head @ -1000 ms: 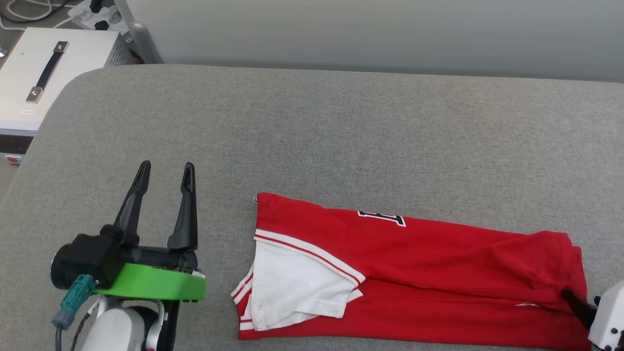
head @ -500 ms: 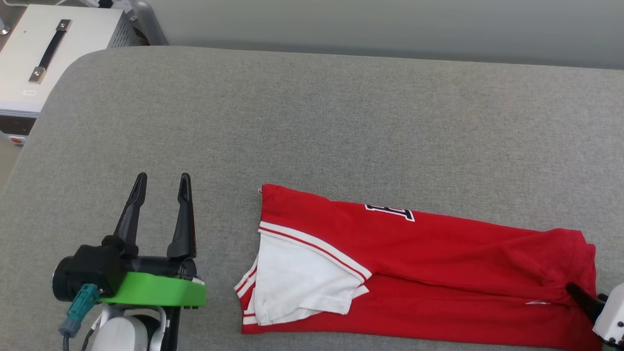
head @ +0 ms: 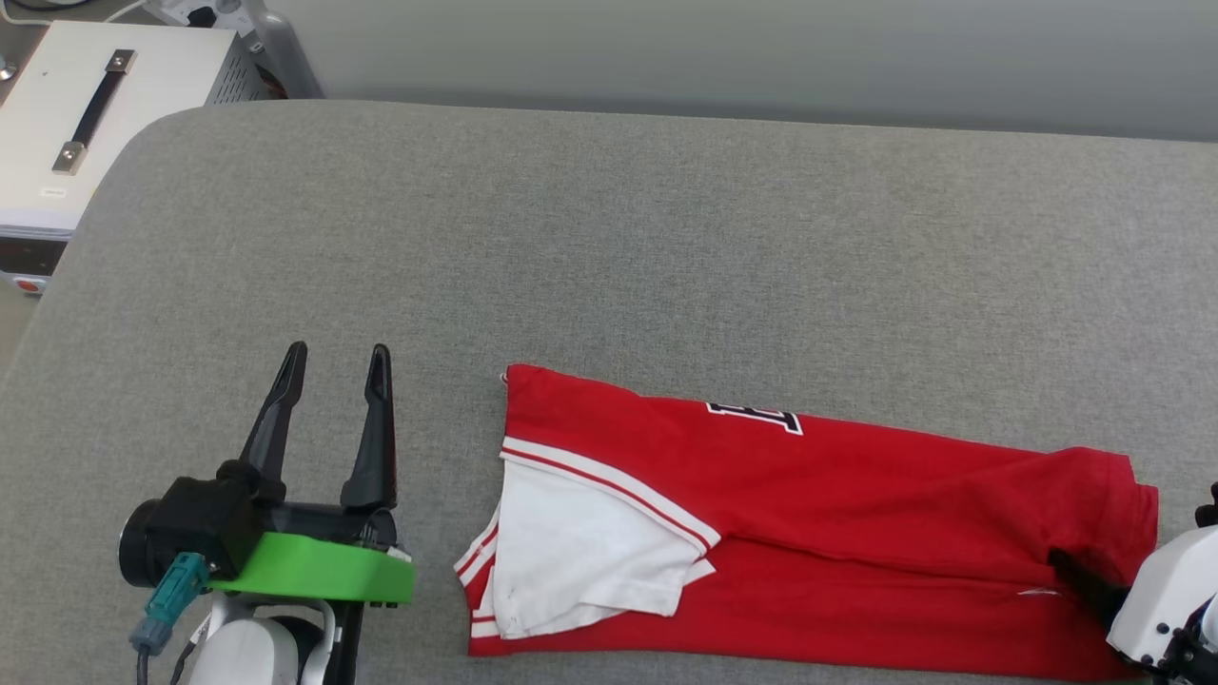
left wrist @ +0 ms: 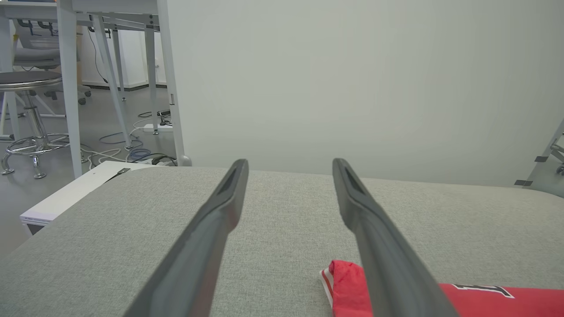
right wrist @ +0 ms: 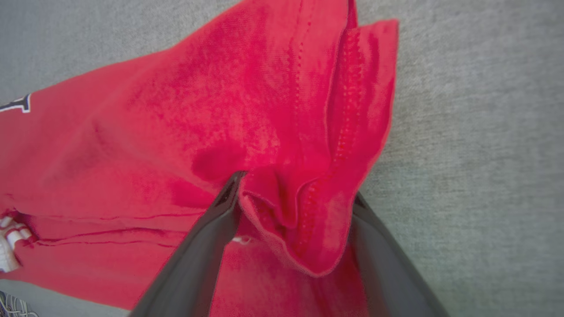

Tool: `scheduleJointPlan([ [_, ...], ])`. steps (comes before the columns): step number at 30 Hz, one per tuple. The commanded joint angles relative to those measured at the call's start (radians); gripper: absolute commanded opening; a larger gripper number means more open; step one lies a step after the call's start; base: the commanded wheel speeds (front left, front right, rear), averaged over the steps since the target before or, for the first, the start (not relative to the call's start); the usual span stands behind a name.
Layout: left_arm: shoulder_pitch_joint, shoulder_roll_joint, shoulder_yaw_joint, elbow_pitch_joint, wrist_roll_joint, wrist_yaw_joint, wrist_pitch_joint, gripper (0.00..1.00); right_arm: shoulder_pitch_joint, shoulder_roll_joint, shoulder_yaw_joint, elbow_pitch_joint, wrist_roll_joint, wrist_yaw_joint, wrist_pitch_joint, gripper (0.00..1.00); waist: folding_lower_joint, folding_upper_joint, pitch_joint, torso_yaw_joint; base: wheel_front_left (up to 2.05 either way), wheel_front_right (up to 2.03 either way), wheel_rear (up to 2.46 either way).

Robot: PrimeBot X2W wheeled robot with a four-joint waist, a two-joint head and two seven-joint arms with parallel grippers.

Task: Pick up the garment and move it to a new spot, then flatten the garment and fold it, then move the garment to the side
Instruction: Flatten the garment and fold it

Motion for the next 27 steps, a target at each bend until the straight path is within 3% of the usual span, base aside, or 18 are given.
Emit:
scheduleJointPlan([
  [1, -0.001, 0.005, 0.001, 0.005, -0.006, -0.003, -0.006, 1.0, 0.004, 0.03, 0.035, 0.032, 0.012, 0.001, 0.003, 1.0, 0.0, 0.0, -0.004, -0.003, 0.0, 0.0, 0.0],
  [3, -0.001, 0.006, 0.001, 0.007, -0.009, -0.003, -0.006, 1.0, 0.002, 0.024, 0.04, 0.044, 0.013, 0.001, -0.008, 0.67, 0.0, 0.0, -0.006, -0.004, 0.0, 0.0, 0.0],
  [4, -0.001, 0.007, 0.0, 0.008, -0.01, -0.003, -0.006, 1.0, 0.001, 0.021, 0.042, 0.05, 0.013, 0.001, -0.013, 0.13, 0.0, 0.0, -0.007, -0.005, 0.0, 0.0, 0.0],
  [5, -0.001, 0.008, -0.001, 0.01, -0.011, -0.003, -0.006, 1.0, 0.0, 0.019, 0.045, 0.056, 0.012, 0.001, -0.021, 0.0, 0.0, 0.0, -0.008, -0.005, 0.0, 0.0, 0.0],
  [16, 0.001, 0.01, -0.005, 0.022, -0.02, -0.003, -0.006, 1.0, -0.021, -0.035, 0.023, 0.103, -0.009, 0.001, -0.127, 0.0, 0.0, 0.0, -0.019, -0.008, 0.0, 0.0, 0.0],
  [23, 0.006, 0.01, -0.005, 0.027, -0.027, -0.003, -0.006, 1.0, -0.045, -0.103, -0.055, 0.148, -0.092, 0.001, -0.176, 0.0, 0.0, 0.0, -0.034, -0.013, 0.0, 0.0, 0.0],
  [27, 0.013, 0.005, -0.008, 0.032, -0.029, -0.003, -0.006, 1.0, -0.055, -0.11, -0.095, 0.159, -0.141, 0.001, -0.182, 0.0, 0.0, 0.0, -0.05, -0.017, 0.0, 0.0, 0.0],
])
